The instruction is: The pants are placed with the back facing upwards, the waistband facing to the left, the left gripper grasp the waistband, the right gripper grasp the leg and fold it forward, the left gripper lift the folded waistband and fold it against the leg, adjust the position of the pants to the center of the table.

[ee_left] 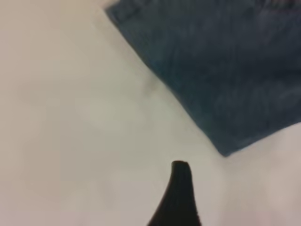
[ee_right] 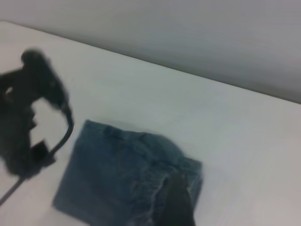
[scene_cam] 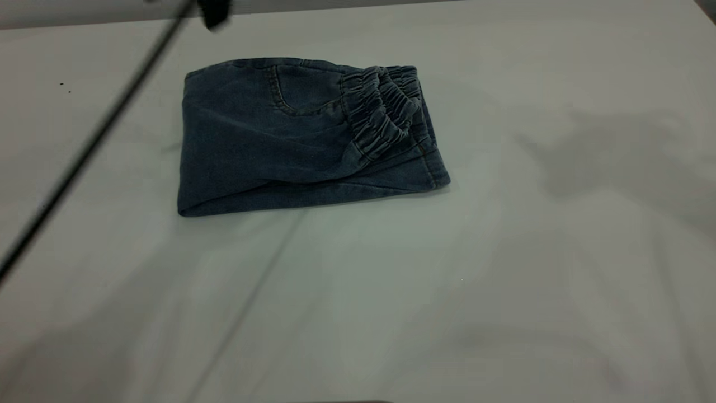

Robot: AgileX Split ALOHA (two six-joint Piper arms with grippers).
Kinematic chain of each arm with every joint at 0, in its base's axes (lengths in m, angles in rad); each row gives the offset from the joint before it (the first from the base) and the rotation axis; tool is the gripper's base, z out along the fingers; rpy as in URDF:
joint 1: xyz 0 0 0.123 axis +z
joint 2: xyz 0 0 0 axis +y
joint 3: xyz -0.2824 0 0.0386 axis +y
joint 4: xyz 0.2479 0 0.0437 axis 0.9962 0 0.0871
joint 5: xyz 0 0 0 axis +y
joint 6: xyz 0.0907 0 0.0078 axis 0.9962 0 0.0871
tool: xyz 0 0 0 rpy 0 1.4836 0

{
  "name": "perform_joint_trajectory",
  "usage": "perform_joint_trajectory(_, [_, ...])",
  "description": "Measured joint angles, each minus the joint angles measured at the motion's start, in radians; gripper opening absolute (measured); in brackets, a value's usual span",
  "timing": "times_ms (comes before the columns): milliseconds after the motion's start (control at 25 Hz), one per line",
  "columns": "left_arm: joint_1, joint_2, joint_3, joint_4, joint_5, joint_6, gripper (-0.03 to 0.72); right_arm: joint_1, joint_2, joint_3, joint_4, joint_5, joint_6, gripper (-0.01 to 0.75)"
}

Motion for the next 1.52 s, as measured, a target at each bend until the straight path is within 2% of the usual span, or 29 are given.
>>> perform_joint_trajectory(160, [0.000, -0.123, 0.000, -0.014, 0.000, -0.007, 0.586, 0.000, -0.133, 0.000, -0.003, 0.113, 0.048, 0.545])
perform_joint_trajectory(320, [0.000, -0.287, 0.017, -0.121, 0.000, -0.010, 0.586, 0.000, -0.254, 0.000, -0.034, 0.260, 0.119, 0.545])
perform_joint_trajectory(400, [0.000, -0.413, 0.080, -0.169, 0.000, 0.011, 0.586, 0.000, -0.306, 0.000, -0.070, 0.362, 0.161, 0.545])
perform_joint_trajectory(480, [0.000, -0.553, 0.174, -0.187, 0.000, 0.025, 0.586, 0.000, -0.348, 0.000, -0.107, 0.416, 0.210, 0.545])
perform_joint_trajectory(680, [0.000, -0.945, 0.447, -0.187, 0.000, 0.079, 0.586, 0.000, -0.512, 0.125, -0.135, 0.427, 0.272, 0.545])
perform_joint_trajectory(920, [0.000, -1.296, 0.652, -0.174, 0.000, 0.091, 0.586, 0.000, -0.764, 0.365, -0.189, 0.435, 0.291, 0.545])
perform_joint_trajectory(1320, [0.000, -1.571, 0.871, -0.178, 0.000, 0.091, 0.586, 0.000, -1.179, 0.700, -0.234, 0.443, 0.329, 0.545])
perform_joint_trajectory(1520, [0.000, -1.643, 1.020, -0.178, 0.000, 0.091, 0.586, 0.000, -1.311, 0.821, -0.315, 0.415, 0.326, 0.545])
